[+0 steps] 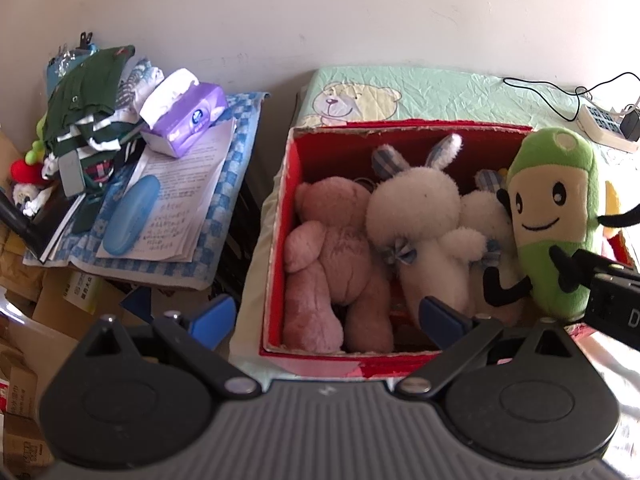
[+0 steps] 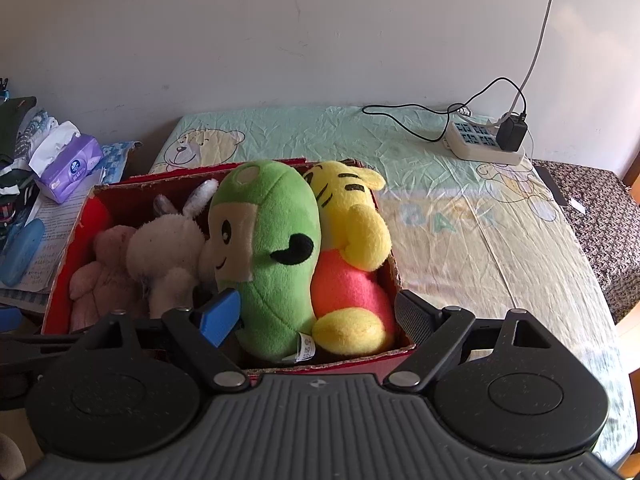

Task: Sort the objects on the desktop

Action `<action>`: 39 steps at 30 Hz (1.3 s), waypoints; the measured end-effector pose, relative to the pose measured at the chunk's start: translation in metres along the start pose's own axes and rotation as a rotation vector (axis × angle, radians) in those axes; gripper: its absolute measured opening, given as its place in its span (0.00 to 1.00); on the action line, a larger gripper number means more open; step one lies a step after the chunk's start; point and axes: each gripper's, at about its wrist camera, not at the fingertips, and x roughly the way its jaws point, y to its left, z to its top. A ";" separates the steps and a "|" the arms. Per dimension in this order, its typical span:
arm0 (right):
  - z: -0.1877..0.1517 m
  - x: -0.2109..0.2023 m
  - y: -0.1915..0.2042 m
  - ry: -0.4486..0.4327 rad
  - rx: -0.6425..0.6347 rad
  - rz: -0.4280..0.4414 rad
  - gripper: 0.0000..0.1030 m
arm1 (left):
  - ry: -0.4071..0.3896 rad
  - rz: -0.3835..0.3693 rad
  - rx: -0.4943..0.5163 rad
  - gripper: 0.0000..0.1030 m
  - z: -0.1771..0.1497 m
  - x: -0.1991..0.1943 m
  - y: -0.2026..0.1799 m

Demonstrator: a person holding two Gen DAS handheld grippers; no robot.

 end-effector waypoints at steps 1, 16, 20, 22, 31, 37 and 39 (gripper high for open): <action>0.000 0.000 0.000 0.000 -0.001 0.002 0.84 | 0.001 -0.003 0.000 0.96 0.000 0.000 0.000; -0.002 -0.006 0.004 -0.011 -0.003 0.007 0.84 | -0.012 -0.005 0.002 0.96 -0.004 -0.004 0.001; -0.003 -0.006 0.003 -0.010 -0.004 0.011 0.84 | -0.008 -0.004 -0.001 0.96 -0.005 -0.003 0.003; -0.004 -0.006 0.004 -0.009 -0.005 0.012 0.84 | -0.010 -0.001 0.000 0.96 -0.006 -0.004 0.003; -0.010 -0.011 0.004 -0.016 0.004 0.016 0.84 | -0.010 0.004 0.003 0.96 -0.014 -0.006 0.005; -0.016 -0.013 0.005 -0.017 -0.001 0.027 0.84 | -0.020 0.010 0.021 0.96 -0.021 -0.010 0.000; -0.017 -0.014 0.005 -0.018 0.002 0.031 0.84 | -0.018 0.006 0.022 0.96 -0.023 -0.011 0.000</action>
